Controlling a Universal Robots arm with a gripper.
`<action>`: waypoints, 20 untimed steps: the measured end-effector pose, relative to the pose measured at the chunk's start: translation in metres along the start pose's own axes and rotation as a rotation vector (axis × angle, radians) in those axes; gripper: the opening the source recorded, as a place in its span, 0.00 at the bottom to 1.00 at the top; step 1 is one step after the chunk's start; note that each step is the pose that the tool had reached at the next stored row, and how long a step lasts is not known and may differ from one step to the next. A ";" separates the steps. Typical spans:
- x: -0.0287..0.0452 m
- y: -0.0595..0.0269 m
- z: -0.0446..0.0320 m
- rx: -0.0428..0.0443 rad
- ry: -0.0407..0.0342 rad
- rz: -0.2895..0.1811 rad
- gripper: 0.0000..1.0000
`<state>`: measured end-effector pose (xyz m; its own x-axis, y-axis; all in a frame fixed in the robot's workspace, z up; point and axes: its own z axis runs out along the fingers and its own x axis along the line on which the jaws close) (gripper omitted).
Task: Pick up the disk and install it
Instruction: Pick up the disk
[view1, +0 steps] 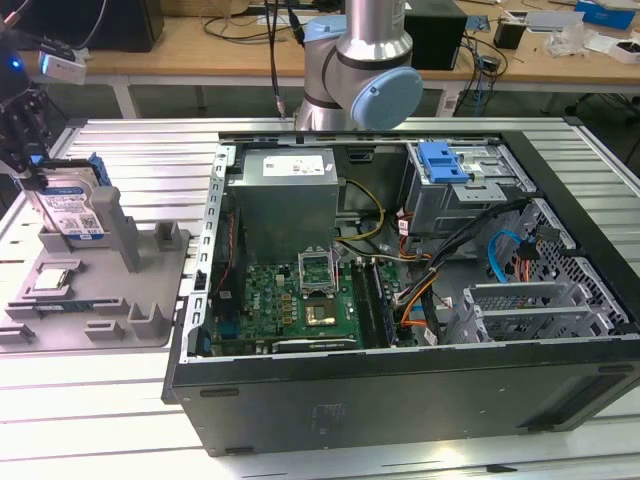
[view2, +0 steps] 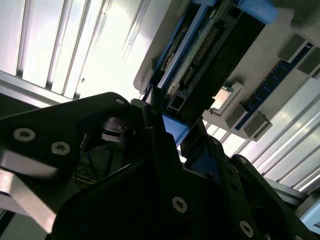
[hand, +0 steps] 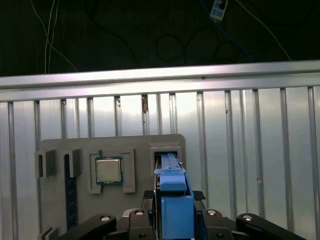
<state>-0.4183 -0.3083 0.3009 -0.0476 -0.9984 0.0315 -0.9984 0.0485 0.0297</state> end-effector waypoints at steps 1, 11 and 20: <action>0.0000 0.0000 0.0002 0.0000 0.0001 0.000 0.40; 0.0000 0.0010 0.0015 0.0024 0.0014 0.000 0.40; 0.0000 0.0020 0.0025 0.0113 0.0013 0.000 0.40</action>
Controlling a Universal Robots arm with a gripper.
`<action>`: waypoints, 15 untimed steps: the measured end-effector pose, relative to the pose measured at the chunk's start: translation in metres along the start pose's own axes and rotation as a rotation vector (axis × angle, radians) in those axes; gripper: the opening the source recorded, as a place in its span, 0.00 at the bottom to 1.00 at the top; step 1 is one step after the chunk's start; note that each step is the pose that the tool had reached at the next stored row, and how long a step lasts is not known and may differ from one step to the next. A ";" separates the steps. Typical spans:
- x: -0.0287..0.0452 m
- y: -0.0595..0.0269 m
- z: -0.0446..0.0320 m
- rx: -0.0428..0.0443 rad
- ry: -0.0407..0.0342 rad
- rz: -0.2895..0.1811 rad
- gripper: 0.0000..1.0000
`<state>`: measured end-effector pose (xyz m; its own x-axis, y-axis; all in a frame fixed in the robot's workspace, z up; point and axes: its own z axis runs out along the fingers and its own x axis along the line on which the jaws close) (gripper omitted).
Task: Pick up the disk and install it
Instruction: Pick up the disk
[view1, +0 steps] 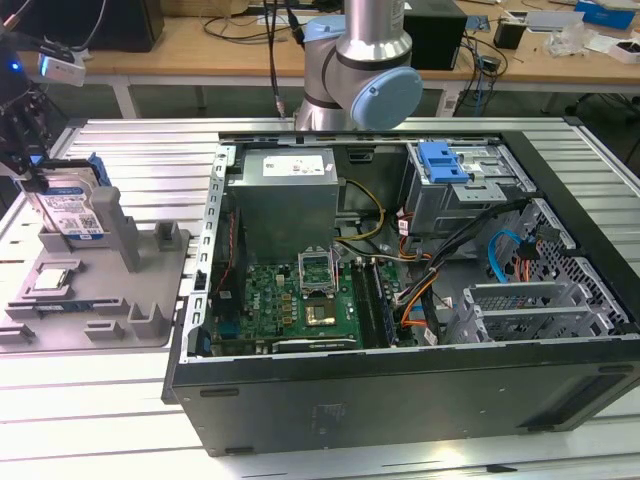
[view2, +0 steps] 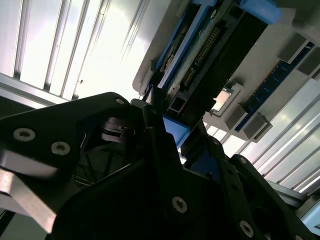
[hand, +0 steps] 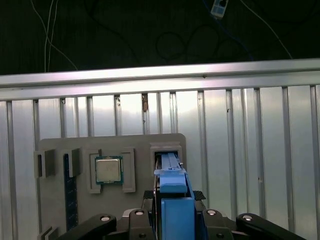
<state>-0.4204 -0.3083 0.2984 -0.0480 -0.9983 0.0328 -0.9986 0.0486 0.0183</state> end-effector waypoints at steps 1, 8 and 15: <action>0.0000 0.0001 0.0001 0.0008 0.0000 0.000 0.40; 0.0000 0.0003 0.0003 0.0080 -0.0004 0.000 0.40; 0.0000 0.0005 0.0003 0.0080 -0.0004 0.000 0.37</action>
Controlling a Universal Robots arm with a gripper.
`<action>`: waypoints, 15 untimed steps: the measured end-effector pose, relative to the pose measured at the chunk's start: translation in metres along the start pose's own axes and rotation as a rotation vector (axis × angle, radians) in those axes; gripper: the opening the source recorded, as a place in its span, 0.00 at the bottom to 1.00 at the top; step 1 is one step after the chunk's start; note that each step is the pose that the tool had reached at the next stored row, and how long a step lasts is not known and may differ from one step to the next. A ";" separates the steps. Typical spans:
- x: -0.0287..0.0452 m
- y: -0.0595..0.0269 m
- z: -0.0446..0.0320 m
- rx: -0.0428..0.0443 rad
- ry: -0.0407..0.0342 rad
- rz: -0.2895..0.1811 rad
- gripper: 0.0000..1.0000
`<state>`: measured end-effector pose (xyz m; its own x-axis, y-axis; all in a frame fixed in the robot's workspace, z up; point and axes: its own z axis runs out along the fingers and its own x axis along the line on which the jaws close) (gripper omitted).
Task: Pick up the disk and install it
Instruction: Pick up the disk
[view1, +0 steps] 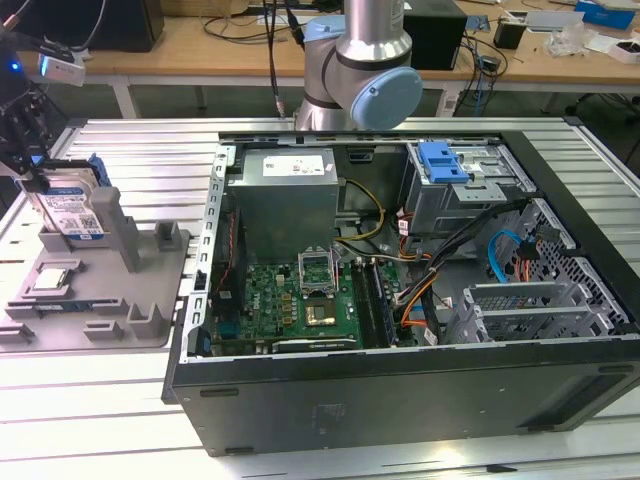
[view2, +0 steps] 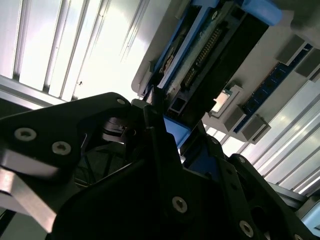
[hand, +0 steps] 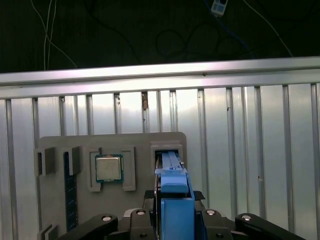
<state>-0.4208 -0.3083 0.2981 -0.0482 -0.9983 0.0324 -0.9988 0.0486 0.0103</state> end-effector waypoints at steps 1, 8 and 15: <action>0.0000 0.0000 0.0000 0.0000 0.0000 0.000 0.37; 0.0000 0.0001 0.0000 0.0001 -0.0001 0.000 0.37; 0.0002 0.0002 -0.0079 0.0000 0.0000 0.000 0.37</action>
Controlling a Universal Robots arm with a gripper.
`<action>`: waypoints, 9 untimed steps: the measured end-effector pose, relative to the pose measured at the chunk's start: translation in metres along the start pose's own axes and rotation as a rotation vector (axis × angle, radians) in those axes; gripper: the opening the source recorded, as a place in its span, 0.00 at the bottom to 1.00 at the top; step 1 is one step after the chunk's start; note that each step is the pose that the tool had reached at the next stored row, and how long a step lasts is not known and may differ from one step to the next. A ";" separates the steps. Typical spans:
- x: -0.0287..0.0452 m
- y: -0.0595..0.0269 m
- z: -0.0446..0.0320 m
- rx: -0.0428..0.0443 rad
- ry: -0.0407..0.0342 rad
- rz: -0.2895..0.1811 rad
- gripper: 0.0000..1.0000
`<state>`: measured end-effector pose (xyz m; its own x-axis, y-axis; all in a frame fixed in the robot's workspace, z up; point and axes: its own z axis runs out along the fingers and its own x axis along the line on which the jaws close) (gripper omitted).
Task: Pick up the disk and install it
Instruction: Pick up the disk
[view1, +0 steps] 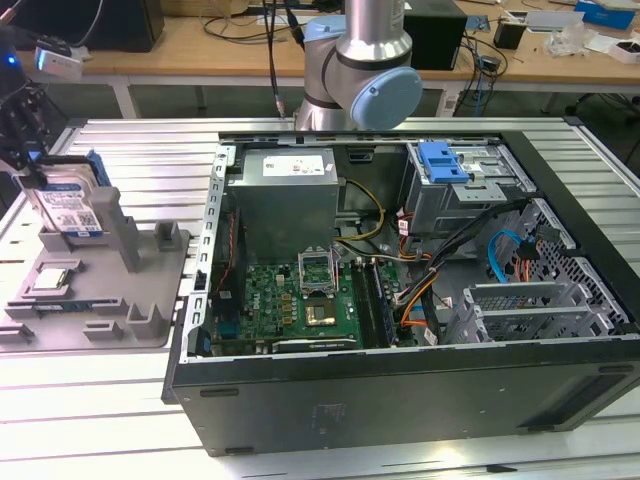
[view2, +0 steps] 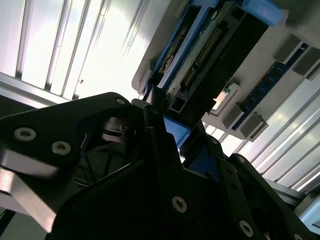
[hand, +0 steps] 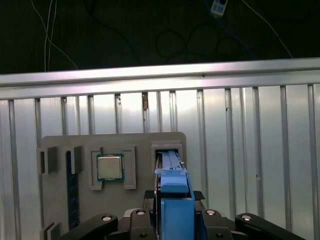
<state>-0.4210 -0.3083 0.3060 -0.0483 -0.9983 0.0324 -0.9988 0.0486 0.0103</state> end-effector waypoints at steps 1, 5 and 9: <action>0.0001 0.0000 -0.0019 0.0000 0.0000 0.000 0.37; 0.0005 0.0001 -0.0145 0.0000 0.0001 0.000 0.37; 0.0010 0.0003 -0.0301 0.0001 0.0001 0.000 0.37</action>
<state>-0.4210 -0.3083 0.3361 -0.0482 -0.9983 0.0324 -0.9988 0.0486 0.0102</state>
